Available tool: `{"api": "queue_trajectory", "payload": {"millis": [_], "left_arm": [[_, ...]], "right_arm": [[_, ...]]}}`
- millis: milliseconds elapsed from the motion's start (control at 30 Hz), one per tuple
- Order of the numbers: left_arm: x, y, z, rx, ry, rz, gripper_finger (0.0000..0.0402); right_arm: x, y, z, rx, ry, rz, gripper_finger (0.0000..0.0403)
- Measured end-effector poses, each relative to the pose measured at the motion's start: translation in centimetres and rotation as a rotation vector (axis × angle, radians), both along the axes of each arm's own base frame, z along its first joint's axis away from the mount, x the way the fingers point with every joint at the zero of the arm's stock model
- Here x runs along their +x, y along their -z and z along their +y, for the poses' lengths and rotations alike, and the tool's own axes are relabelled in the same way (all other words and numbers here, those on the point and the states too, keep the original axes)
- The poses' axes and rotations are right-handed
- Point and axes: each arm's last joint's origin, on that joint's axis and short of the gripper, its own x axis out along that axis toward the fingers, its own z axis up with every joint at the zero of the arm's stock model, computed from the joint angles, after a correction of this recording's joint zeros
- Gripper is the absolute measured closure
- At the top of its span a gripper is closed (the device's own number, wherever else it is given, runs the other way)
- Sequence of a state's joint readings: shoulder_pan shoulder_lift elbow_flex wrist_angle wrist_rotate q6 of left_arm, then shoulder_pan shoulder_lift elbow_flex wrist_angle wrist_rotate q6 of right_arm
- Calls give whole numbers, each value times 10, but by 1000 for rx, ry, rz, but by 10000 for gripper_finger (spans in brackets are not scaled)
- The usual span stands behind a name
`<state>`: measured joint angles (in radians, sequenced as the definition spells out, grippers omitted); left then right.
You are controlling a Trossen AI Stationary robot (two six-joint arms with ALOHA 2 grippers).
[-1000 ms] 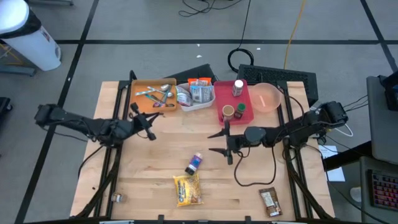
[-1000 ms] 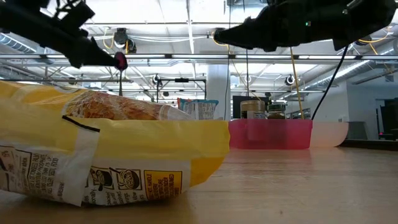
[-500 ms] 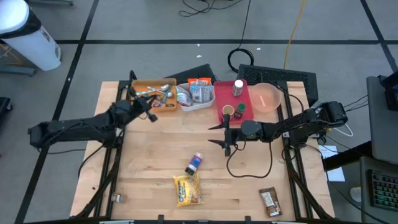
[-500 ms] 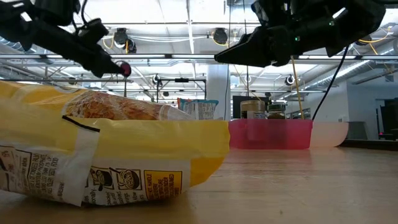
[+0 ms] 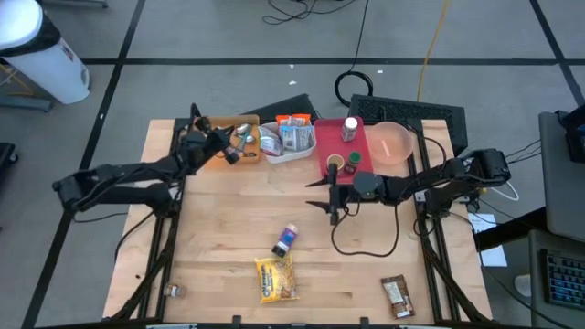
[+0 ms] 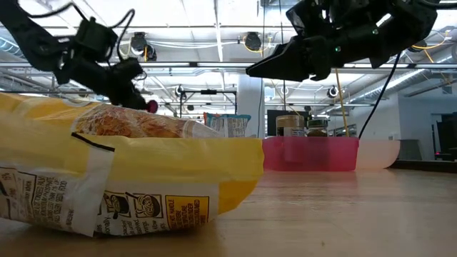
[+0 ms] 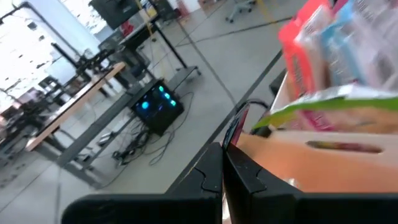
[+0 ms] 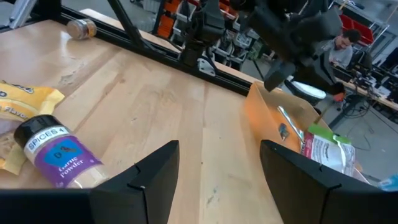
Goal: Pick & Place Food Item
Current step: Put the purple spoon into the orange bin
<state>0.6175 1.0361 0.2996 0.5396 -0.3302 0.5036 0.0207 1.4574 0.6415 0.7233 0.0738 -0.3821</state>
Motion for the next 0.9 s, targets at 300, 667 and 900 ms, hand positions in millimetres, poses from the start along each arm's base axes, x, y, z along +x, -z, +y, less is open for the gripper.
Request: {"api": "queue_trajectory", "payload": {"millis": [300, 667, 900], "left_arm": [[8, 28, 21, -1, -73, 114, 401], [19, 44, 34, 18, -63, 219, 401], [20, 46, 34, 8, -39, 218, 392]], "right_arm": [[0, 1, -1, 2, 5, 10, 185], [0, 1, -1, 3, 5, 11, 190], [0, 2, -1, 2, 6, 25, 190]]}}
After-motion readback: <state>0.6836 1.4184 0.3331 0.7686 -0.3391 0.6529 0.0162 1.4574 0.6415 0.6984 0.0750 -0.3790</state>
